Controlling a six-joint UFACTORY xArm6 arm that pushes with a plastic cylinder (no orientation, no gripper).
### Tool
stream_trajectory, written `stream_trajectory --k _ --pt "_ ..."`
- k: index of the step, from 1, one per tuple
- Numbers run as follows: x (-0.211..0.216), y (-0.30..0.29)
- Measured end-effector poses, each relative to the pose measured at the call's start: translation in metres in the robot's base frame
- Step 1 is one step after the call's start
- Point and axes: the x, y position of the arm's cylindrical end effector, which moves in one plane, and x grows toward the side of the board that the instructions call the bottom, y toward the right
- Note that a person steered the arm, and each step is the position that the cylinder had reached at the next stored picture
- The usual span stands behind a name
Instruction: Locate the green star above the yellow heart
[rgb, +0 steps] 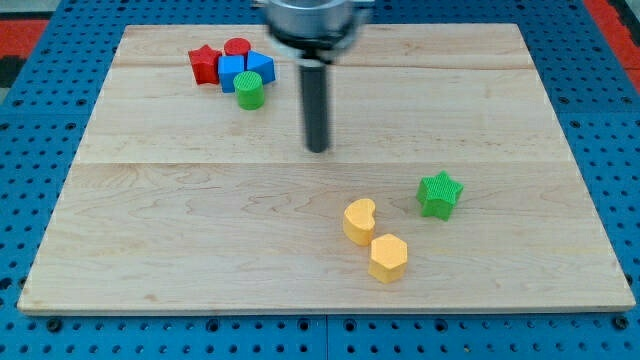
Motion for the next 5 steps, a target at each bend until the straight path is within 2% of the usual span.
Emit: stream_trajectory --k 1,2,3,5 --pt "0.001 0.089" --pt "0.047 0.145" --pt "0.093 0.160" --pt "0.078 0.045"
